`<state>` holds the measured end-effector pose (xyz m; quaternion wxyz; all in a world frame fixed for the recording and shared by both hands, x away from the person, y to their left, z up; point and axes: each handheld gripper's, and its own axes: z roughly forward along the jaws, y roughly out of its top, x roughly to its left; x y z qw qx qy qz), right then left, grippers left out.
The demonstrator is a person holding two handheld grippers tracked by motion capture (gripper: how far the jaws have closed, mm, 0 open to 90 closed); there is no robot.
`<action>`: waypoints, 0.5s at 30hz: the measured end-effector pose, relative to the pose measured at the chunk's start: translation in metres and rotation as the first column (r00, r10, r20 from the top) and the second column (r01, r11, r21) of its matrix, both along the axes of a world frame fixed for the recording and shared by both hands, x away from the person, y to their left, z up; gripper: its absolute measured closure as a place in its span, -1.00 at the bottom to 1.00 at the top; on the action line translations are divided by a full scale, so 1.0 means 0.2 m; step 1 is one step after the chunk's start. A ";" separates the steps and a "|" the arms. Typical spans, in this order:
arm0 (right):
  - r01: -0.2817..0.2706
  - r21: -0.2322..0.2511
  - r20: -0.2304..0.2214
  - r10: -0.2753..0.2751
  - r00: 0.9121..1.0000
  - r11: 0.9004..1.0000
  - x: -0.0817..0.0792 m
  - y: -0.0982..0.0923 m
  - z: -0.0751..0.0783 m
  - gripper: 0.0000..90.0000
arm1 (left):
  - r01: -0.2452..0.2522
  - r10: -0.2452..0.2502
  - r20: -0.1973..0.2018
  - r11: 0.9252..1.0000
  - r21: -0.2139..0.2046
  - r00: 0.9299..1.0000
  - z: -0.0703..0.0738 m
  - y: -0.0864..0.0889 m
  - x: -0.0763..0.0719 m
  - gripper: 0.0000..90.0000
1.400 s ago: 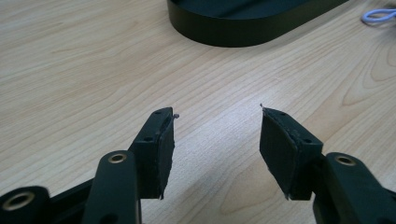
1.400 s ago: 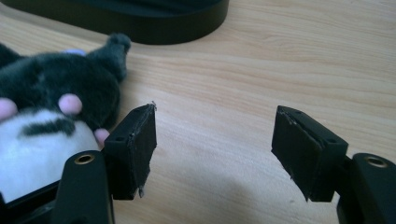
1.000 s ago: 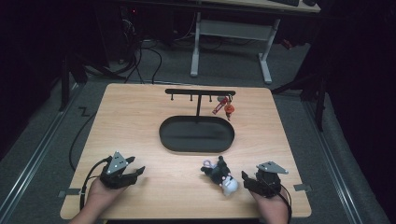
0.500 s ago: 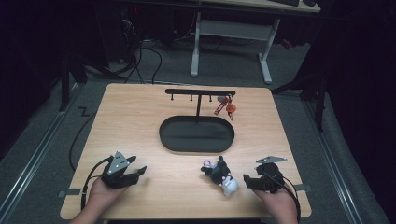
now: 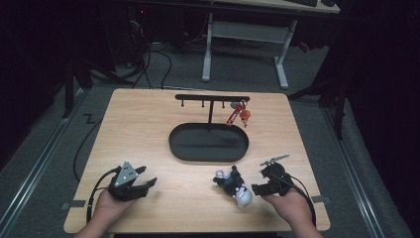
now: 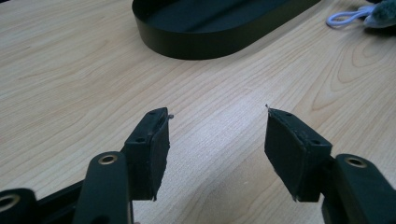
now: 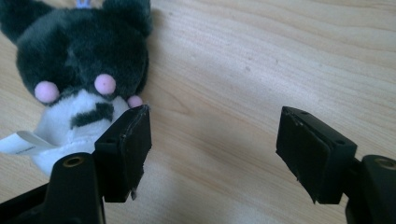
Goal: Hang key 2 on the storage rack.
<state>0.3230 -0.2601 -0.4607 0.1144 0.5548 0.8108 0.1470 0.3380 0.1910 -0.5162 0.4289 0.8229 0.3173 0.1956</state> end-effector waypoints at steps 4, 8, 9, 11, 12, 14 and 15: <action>-0.012 -0.043 -0.067 0.009 0.998 0.999 0.02 0.02 0.01 -0.39 | 0.011 -0.011 -0.007 1.000 0.018 1.000 -0.01 -0.01 0.00 -0.10; -0.038 -0.066 -0.145 0.028 0.989 0.997 0.04 0.04 0.05 -0.40 | 0.020 -0.020 -0.001 1.000 0.018 1.000 0.00 -0.02 0.00 -0.10; -0.042 -0.068 -0.153 0.031 0.988 0.997 0.05 0.04 0.05 -0.40 | 0.022 -0.022 0.000 1.000 0.019 1.000 0.00 -0.03 0.00 -0.10; -0.052 -0.077 -0.155 0.040 0.987 0.996 0.05 0.06 0.08 -0.40 | 0.025 -0.025 0.002 1.000 0.017 1.000 0.00 -0.03 0.00 -0.10; -0.059 -0.084 -0.159 0.046 0.986 0.995 0.06 0.06 0.09 -0.41 | 0.027 -0.027 0.003 0.999 0.018 1.000 0.00 -0.04 0.00 -0.10; -0.065 -0.068 -0.158 0.054 0.986 0.996 0.06 0.08 0.12 -0.43 | 0.032 -0.032 0.002 0.999 0.023 0.999 0.00 -0.04 -0.01 -0.10; -0.065 -0.065 -0.160 0.054 0.986 0.996 0.05 0.09 0.13 -0.44 | 0.034 -0.034 0.002 0.999 0.026 0.999 0.00 -0.04 -0.01 -0.10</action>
